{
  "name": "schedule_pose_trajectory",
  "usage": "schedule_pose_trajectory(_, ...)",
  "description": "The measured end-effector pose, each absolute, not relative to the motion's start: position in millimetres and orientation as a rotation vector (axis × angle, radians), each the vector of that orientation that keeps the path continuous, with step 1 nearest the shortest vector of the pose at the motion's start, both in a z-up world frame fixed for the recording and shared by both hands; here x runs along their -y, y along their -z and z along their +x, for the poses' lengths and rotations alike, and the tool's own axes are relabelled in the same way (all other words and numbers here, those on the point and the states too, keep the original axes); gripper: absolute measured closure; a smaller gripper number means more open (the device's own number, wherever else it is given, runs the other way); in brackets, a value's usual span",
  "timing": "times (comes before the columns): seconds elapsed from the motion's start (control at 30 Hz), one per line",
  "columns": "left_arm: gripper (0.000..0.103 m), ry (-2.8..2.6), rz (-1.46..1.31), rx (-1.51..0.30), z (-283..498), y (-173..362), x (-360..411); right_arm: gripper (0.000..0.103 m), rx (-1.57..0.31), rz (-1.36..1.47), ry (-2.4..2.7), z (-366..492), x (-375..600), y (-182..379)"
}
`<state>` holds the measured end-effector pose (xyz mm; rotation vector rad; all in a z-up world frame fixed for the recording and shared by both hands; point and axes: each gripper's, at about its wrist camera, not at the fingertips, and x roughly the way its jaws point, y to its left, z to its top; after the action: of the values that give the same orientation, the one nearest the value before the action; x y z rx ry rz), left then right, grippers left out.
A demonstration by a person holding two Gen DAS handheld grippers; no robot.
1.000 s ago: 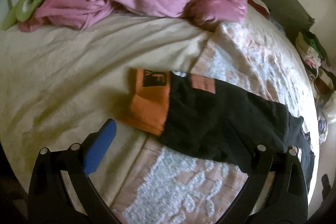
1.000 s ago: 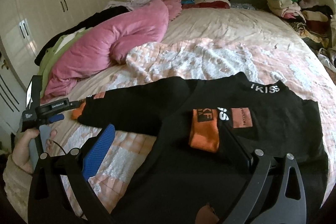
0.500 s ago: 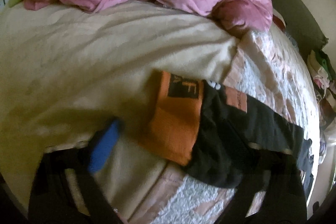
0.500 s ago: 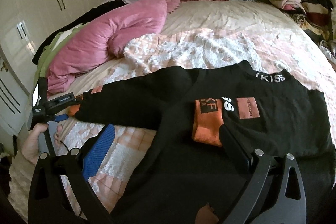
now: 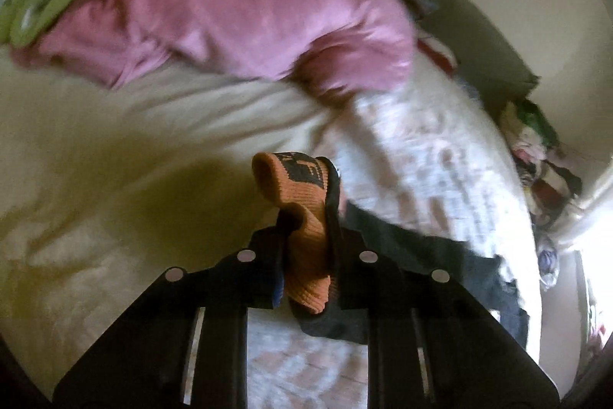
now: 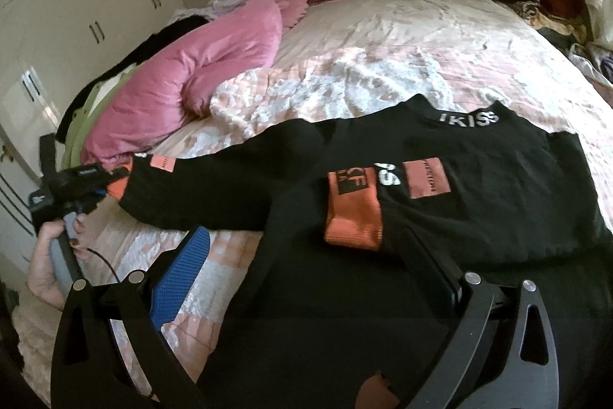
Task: Fold small clothes
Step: 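Move the left tool to the other orange cuff and grasp it, then carry the held sleeve across the body with the left gripper and release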
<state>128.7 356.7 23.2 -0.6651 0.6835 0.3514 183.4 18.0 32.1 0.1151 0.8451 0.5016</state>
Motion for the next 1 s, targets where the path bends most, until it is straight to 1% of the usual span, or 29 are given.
schedule_pose_trajectory(0.27, 0.092, -0.191, -0.6, -0.6, 141, -83, -301, 0.004, -0.802, 0.172, -0.427, 177, 28, -48)
schedule_pose_trajectory(0.47, 0.092, -0.098, -0.555, -0.577, 152, -109, -262, 0.004, -0.77, 0.223, -0.371, 174, 65, -58)
schedule_pose_trajectory(0.73, 0.093, 0.016, -0.493, -0.585, 162, -126, -211, 0.004, -0.734, 0.291, -0.306, 163, 110, -67)
schedule_pose_trajectory(1.0, 0.093, 0.101, -0.453, -0.623, 177, -123, -160, 0.004, -0.709, 0.337, -0.243, 154, 148, -70)
